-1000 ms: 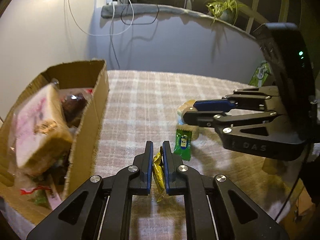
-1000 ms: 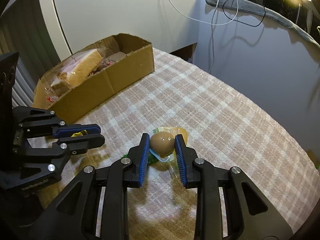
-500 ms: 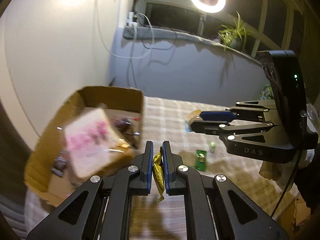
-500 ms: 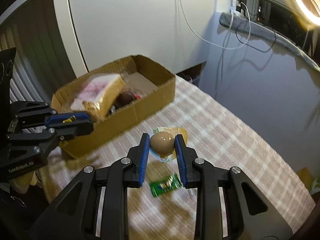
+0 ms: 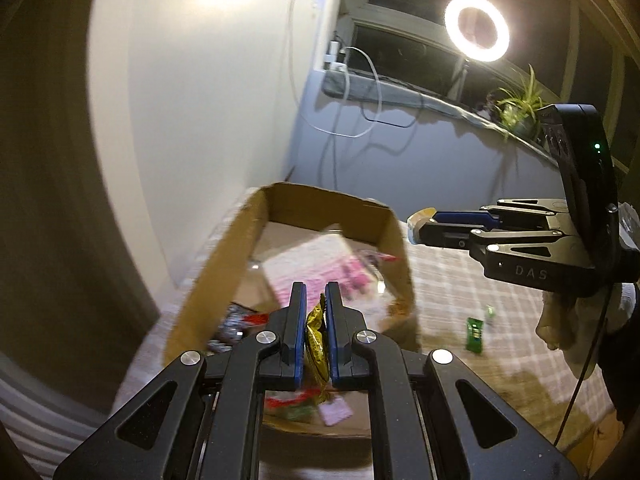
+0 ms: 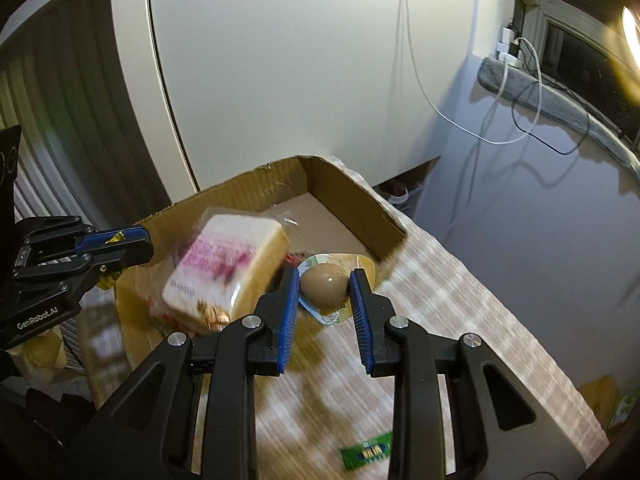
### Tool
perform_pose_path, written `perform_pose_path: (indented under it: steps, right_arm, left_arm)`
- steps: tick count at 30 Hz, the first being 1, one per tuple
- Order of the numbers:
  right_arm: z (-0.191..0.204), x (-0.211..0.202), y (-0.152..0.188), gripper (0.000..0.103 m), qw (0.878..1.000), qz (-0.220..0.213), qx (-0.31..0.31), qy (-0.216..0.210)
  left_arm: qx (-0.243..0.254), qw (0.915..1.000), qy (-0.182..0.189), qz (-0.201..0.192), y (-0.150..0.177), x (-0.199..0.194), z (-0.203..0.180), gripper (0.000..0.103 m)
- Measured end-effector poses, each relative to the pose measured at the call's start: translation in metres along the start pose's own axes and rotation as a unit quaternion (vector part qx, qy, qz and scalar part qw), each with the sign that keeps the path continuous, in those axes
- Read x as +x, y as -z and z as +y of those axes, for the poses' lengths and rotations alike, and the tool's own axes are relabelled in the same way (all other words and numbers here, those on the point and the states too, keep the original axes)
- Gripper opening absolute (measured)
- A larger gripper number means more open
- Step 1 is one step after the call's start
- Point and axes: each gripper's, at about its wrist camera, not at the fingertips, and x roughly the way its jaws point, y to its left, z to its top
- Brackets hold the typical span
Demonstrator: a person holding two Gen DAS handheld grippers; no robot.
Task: Organize snacks
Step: 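Carry the yellow packet with the left tool while the right tool carries the egg candy to the box, then open the left tool over the box while the right tool releases the egg candy into it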
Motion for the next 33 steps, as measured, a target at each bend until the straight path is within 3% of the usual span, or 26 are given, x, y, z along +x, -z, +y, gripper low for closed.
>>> perform_pose_path:
  steps: [20, 22, 25, 26, 29, 33]
  right_arm:
    - [0.02, 0.041, -0.032, 0.027, 1.0, 0.017, -0.012, -0.009]
    - [0.021, 0.041, -0.034, 0.027, 1.0, 0.015, -0.011, -0.009]
    - [0.021, 0.039, -0.035, 0.03, 1.0, 0.01, -0.009, -0.007]
    - [0.021, 0.038, -0.036, 0.034, 1.0, 0.008, -0.009, -0.005]
    - [0.02, 0.033, -0.037, 0.059, 1.0, -0.001, -0.008, -0.001]
    - [0.018, 0.028, -0.038, 0.078, 1.0, -0.009, -0.002, 0.002]
  left_arm:
    - [-0.017, 0.9998, -0.012, -0.003, -0.004, 0.002, 0.025, 0.009]
    - [-0.018, 0.9997, -0.013, -0.004, -0.004, 0.002, 0.026, 0.017]
    - [-0.017, 0.9997, -0.013, -0.006, -0.005, 0.0, 0.026, 0.018]
    - [-0.017, 0.9997, -0.015, -0.007, -0.005, 0.0, 0.026, 0.021]
    - [-0.017, 0.9996, -0.019, -0.01, -0.006, -0.001, 0.026, 0.037]
    - [-0.017, 0.9996, -0.021, -0.012, -0.007, -0.002, 0.025, 0.053]
